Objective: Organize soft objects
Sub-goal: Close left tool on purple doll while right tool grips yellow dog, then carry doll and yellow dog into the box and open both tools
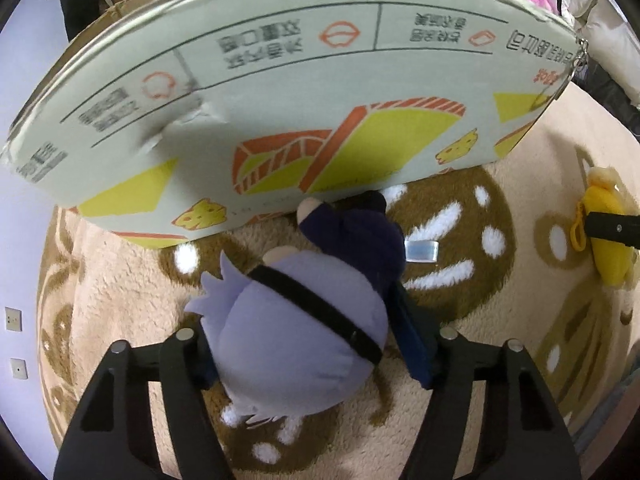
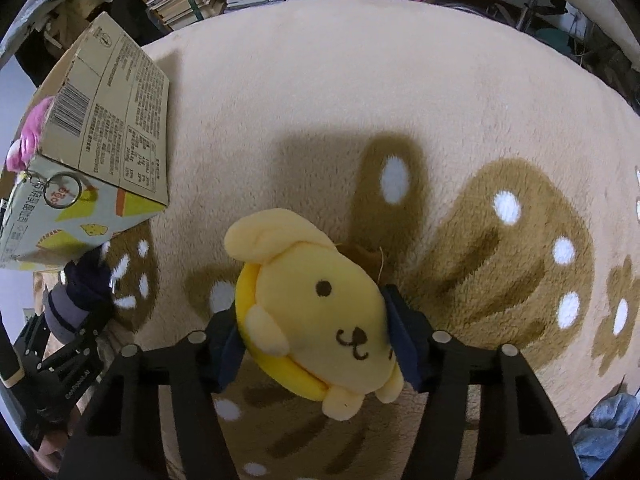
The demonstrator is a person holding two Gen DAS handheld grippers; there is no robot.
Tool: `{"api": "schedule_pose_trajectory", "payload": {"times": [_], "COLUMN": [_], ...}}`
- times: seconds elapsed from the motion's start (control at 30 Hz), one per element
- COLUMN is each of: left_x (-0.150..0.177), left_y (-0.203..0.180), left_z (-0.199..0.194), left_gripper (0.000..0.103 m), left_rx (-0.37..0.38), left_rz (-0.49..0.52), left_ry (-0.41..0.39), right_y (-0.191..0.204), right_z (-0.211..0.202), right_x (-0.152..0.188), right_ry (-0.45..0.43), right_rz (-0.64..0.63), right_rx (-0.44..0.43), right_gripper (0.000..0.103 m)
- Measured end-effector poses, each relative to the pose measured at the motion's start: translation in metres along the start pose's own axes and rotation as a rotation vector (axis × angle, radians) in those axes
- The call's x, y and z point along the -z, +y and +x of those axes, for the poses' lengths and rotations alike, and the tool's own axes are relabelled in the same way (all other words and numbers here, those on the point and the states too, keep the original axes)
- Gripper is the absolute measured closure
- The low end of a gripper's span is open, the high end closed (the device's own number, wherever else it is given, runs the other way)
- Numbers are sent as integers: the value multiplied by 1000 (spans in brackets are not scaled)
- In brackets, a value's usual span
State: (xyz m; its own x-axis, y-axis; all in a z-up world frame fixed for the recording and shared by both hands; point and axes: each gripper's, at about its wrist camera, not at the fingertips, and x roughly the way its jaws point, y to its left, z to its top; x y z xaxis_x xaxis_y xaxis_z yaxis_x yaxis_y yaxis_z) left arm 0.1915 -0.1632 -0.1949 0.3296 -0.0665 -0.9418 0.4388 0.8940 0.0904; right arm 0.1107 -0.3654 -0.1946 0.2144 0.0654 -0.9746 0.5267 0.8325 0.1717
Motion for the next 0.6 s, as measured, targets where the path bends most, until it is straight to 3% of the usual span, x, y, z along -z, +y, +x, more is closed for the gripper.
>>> {"api": "schedule_pose_trajectory", "payload": {"times": [0.4, 0.6], "left_x": [51, 74], "left_y": [5, 21], "left_z": [-24, -56], "left_gripper": [44, 44], "left_rx": [-11, -38], "left_rz": [-61, -116], "left_ry": [-42, -114], "right_y": [7, 20], "right_z": [-25, -39], "right_x": [3, 10], "right_ry": [-94, -149], "right_rz": [-41, -102], "right_rx": [-105, -162], "right_gripper": [43, 43]}}
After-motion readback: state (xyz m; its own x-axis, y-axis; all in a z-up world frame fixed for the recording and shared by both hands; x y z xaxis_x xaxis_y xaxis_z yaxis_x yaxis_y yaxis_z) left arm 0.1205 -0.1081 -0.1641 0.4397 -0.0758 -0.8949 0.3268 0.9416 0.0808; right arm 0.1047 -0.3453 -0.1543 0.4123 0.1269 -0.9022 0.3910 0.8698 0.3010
